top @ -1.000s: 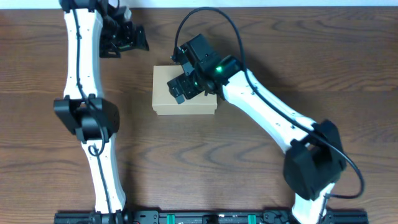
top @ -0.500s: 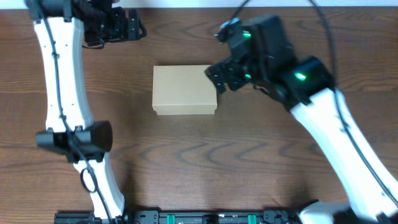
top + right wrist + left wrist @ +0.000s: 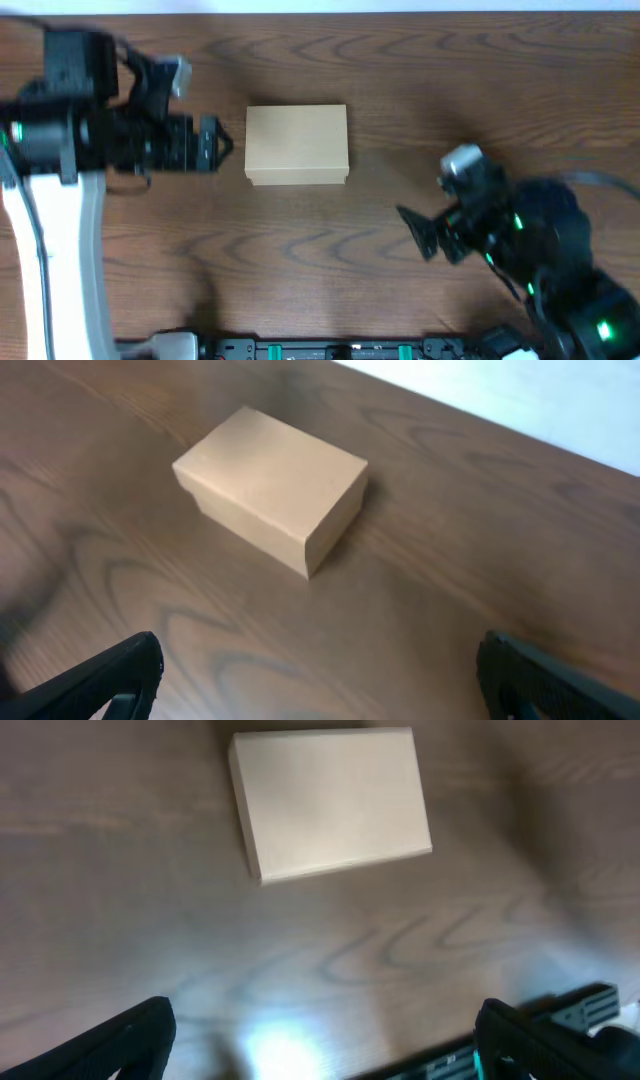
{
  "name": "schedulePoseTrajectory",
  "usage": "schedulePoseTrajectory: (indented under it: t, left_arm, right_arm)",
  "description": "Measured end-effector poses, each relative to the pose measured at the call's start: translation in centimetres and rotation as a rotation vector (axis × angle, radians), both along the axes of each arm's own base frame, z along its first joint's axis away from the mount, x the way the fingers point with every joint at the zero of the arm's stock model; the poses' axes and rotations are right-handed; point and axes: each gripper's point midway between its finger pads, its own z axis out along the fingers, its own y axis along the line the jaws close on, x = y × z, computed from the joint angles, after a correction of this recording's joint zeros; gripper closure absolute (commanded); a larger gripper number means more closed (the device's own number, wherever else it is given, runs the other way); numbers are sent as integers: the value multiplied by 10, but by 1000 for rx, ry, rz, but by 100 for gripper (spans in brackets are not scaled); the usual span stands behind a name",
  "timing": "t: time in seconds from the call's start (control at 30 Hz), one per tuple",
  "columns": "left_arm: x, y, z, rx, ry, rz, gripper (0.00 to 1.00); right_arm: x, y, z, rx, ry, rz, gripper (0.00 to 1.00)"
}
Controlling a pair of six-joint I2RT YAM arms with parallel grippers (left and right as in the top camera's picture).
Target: Pack container
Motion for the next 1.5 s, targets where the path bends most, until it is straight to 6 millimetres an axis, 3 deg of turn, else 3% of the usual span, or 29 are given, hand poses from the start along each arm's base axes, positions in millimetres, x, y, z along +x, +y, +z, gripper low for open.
schedulePoseTrajectory:
  t: [0.17,0.3,0.5,0.8,0.93,1.13,1.3,1.5]
  left_arm:
    - [-54,-2,-20,-7,-95,18,4]
    - [-92,-3,-45,-19,-168,43,4]
    - [-116,-4,-74,-51,-287,94,4]
    - [-124,-4,-113,-113,-334,174,4]
    - [-121,-3,-114,-133,-322,215,4]
    - [-108,16,-108,-42,-394,275,4]
    - [-98,23,-99,69,-501,194,4]
    - [-98,26,-114,210,-568,56,4]
  right_arm:
    - [-26,-12,-1,45,-70,-8,1]
    - [-31,-15,-2,58,-83,-13,1]
    - [-34,-16,-10,49,-51,-15,1]
    - [-45,-21,-32,7,42,-17,1]
    - [-51,-23,-40,-10,79,-17,1]
    - [-57,-26,-49,-30,120,-18,1]
    - [-58,-27,-50,-33,127,-18,1]
    - [-58,-27,-50,-33,126,-18,1]
